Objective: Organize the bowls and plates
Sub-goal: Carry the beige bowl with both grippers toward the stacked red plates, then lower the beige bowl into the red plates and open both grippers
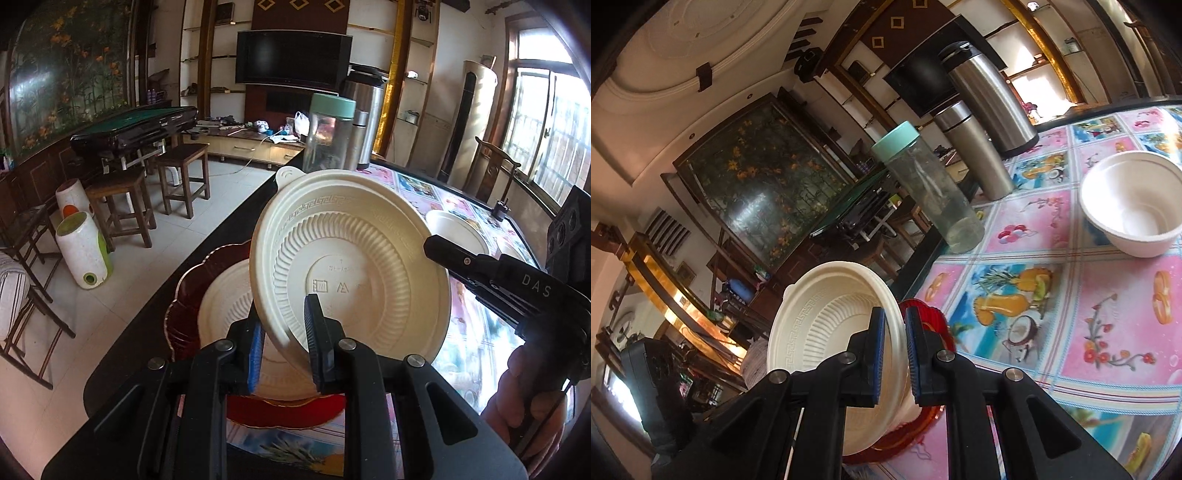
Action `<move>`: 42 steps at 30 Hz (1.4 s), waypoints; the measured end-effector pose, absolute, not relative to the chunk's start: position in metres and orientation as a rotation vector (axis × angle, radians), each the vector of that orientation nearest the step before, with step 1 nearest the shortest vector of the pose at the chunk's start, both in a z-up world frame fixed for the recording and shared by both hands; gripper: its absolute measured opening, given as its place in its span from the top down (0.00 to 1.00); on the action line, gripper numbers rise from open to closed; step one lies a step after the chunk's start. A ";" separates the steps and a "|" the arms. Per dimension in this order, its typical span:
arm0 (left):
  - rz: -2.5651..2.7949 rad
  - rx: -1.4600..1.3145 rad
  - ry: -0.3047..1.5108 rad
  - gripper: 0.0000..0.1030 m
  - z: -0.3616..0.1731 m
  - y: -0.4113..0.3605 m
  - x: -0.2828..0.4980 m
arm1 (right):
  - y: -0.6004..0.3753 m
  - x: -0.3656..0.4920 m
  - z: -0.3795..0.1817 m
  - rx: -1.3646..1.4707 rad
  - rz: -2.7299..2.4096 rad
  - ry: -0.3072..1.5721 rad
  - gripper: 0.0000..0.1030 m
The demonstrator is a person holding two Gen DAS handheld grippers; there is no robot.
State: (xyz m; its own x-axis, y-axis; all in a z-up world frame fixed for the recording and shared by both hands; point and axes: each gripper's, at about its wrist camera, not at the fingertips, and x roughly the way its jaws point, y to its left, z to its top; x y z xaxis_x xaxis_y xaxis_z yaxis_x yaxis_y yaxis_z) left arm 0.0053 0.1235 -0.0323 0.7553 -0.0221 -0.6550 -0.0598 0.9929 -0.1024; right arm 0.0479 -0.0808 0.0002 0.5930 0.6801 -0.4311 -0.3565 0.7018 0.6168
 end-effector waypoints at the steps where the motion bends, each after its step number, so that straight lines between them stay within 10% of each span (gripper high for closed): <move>1: 0.031 -0.130 0.719 0.82 -0.033 0.131 0.007 | -0.073 0.051 0.002 0.493 0.642 0.709 0.89; 42: 0.034 -0.209 1.060 0.81 -0.065 0.157 0.045 | -0.062 0.088 -0.051 0.683 0.701 0.934 0.89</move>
